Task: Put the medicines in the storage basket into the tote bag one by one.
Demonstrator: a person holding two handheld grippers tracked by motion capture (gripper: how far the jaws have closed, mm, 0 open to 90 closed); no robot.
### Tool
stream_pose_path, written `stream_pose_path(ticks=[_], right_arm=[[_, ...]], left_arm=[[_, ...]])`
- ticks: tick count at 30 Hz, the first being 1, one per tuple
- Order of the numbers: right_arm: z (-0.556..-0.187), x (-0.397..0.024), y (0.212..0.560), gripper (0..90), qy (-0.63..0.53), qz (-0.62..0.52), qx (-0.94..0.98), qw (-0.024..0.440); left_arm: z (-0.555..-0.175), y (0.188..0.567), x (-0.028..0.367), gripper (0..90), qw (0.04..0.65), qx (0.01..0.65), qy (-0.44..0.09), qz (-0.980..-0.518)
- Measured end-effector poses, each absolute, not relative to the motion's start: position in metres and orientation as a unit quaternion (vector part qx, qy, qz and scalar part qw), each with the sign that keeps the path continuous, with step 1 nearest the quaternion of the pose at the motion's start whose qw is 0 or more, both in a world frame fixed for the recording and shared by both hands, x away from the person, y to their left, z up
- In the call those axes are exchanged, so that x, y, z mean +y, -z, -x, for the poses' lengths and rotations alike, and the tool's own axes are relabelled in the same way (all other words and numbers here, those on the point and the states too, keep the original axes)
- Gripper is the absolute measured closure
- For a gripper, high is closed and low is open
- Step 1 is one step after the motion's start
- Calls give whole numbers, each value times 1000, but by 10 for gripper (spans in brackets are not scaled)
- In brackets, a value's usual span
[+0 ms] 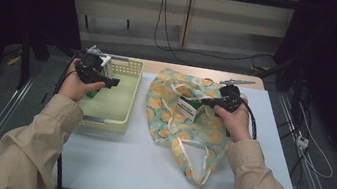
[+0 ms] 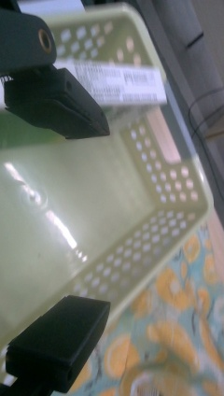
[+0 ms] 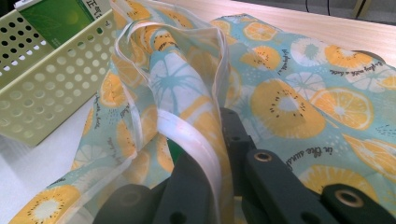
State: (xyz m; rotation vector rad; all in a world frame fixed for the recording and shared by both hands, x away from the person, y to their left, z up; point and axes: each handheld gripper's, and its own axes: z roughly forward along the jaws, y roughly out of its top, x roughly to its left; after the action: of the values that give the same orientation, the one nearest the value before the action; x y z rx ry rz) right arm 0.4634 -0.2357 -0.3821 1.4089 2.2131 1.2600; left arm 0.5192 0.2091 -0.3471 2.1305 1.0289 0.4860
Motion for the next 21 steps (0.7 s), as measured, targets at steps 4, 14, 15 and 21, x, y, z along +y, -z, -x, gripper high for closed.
stream_pose_path(ticks=[4,14,15,21], right_arm=[[-463,-236,382,900,-436,-480,753,112],[-464,-239,382,900,-438,-480,752,107],[-464,-239,382,900,-439,-479,753,106],[-464,-240,381,900,-438,-477,754,106]], left_arm=[[-528,349,225,132,342,411,-206,-820],[-540,359,248,140,316,450,-227,-803],[-542,362,248,144,309,449,-225,-808],[-548,375,244,258,266,475,-208,-812]])
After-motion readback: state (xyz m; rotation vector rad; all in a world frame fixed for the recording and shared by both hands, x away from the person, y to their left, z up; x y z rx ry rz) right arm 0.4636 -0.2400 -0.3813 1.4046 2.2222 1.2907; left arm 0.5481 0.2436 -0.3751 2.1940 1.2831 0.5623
